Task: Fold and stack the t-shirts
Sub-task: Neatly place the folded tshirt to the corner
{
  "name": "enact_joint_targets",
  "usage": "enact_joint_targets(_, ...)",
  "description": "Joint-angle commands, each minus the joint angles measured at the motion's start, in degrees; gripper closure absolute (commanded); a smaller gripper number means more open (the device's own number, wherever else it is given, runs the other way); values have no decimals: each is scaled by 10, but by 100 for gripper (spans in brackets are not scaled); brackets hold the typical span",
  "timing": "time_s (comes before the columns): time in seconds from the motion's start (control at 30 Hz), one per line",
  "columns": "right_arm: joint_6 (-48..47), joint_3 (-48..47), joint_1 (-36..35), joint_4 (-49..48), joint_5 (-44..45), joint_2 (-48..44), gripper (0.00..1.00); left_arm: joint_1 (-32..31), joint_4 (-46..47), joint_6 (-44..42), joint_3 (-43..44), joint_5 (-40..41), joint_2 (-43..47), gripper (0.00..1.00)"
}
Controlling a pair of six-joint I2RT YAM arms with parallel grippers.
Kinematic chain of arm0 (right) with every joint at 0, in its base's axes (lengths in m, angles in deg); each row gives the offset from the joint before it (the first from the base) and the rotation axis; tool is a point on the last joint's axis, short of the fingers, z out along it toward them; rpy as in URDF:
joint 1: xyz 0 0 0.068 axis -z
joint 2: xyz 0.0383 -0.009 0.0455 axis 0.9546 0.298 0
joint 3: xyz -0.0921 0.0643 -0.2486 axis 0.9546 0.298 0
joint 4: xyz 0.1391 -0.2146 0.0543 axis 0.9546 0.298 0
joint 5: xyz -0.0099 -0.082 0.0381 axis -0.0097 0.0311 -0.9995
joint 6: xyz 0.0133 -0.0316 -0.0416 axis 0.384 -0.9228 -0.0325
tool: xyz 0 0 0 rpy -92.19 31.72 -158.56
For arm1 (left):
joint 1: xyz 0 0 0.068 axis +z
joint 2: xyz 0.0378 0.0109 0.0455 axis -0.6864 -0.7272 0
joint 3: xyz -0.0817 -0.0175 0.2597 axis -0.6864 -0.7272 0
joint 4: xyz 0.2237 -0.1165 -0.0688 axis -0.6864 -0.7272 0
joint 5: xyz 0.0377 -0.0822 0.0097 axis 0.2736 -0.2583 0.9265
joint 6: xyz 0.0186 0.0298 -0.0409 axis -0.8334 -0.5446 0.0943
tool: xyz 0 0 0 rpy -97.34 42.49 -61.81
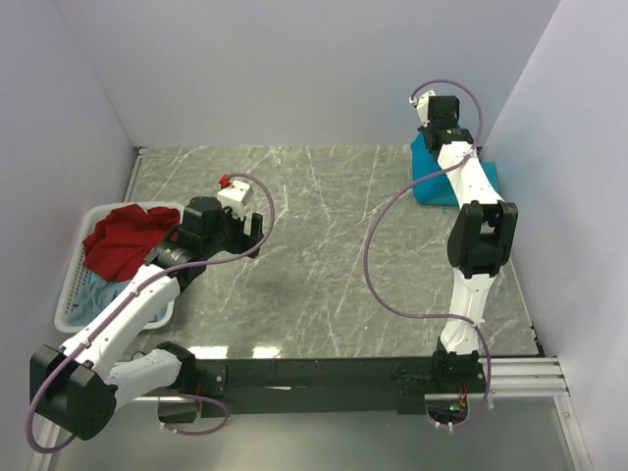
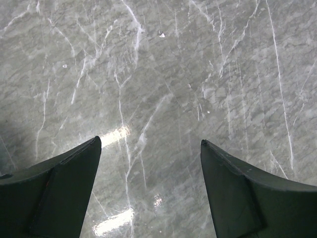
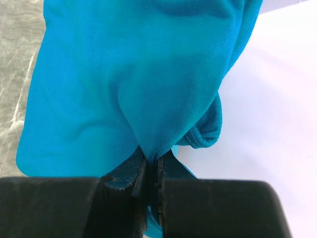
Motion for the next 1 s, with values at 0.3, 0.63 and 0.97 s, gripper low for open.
enact_joint_targets(0.3, -15, -42, 14, -33, 5, -35, 100, 2, 8, -8, 8, 10, 0, 14)
enact_joint_targets(0.63, -13, -54, 38, -31, -1, 2, 100, 3, 8, -9, 7, 11, -4, 14)
enact_joint_targets(0.97, -8, -54, 67, -31, -14, 40, 100, 3, 6, -8, 8, 12, -8, 14)
